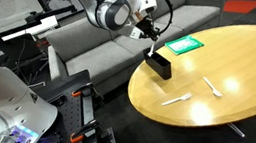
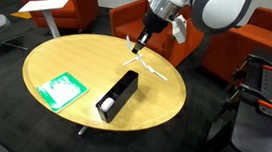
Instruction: Put the plastic fork inside the black object.
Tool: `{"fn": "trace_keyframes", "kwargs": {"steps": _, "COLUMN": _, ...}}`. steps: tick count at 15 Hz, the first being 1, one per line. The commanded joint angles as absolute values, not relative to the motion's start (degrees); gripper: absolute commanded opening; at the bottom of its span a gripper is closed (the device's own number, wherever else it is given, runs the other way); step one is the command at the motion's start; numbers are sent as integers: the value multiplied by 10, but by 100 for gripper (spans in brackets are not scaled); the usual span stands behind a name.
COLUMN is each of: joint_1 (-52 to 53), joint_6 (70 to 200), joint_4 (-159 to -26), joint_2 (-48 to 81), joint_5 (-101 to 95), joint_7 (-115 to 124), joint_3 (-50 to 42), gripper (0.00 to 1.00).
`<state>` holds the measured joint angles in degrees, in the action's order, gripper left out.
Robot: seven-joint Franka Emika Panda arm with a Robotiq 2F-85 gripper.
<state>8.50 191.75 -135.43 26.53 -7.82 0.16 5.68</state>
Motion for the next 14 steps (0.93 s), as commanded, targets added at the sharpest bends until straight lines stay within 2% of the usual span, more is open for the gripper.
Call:
{"fn": "trace_keyframes", "kwargs": {"steps": 1, "joint_1": 81, "joint_6": 1916, "joint_4": -1354, "joint_2": 266, "joint_5": -67, "joint_7": -10, "joint_3": 59, "gripper": 11}}
{"fn": "trace_keyframes", "kwargs": {"steps": 2, "joint_1": 81, "joint_6": 1916, "joint_4": -1354, "joint_2": 266, "joint_5": -67, "joint_7": -10, "joint_3": 57, "gripper": 11}}
{"fn": "trace_keyframes", "kwargs": {"steps": 3, "joint_1": 81, "joint_6": 1916, "joint_4": -1354, "joint_2": 266, "joint_5": -67, "joint_7": -10, "joint_3": 56, "gripper": 3}}
{"fn": "trace_keyframes", "kwargs": {"steps": 8, "joint_1": 36, "joint_6": 1952, "joint_4": -1311, "joint_2": 299, "joint_5": -103, "joint_7": -24, "joint_3": 125, "gripper": 3}}
{"fn": "trace_keyframes", "kwargs": {"steps": 14, "joint_1": 37, "joint_6": 1943, "joint_4": -1229, "joint_2": 367, "joint_5": -133, "joint_7": -72, "joint_3": 129, "gripper": 3}}
